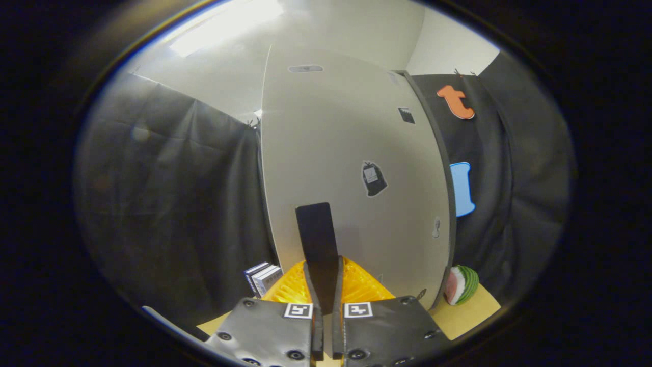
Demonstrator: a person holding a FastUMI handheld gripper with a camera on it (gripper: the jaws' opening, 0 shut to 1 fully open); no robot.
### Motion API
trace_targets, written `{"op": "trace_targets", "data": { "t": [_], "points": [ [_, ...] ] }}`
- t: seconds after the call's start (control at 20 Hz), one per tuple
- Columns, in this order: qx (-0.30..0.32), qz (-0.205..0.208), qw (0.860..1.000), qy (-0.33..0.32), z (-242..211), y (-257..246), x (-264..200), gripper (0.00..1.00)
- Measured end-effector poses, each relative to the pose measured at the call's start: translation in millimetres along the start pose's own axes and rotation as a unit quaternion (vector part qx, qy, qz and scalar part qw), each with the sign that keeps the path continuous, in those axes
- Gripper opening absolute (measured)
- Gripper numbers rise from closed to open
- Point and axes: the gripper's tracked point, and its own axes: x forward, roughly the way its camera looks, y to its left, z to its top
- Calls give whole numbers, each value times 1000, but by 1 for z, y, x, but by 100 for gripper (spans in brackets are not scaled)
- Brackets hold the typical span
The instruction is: Open the shoe cabinet door, grab the shoes and put them into the shoe cabinet, then close the shoe cabinet door.
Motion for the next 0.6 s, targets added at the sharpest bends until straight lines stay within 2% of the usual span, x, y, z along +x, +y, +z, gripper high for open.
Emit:
{"op": "trace_targets", "data": {
  "t": [0.3,0.6],
  "points": [
    [-26,-25,999,-2,12,-36,-52,7],
    [-5,-61,998,-7,22,-90,-94,5]
  ]
}}
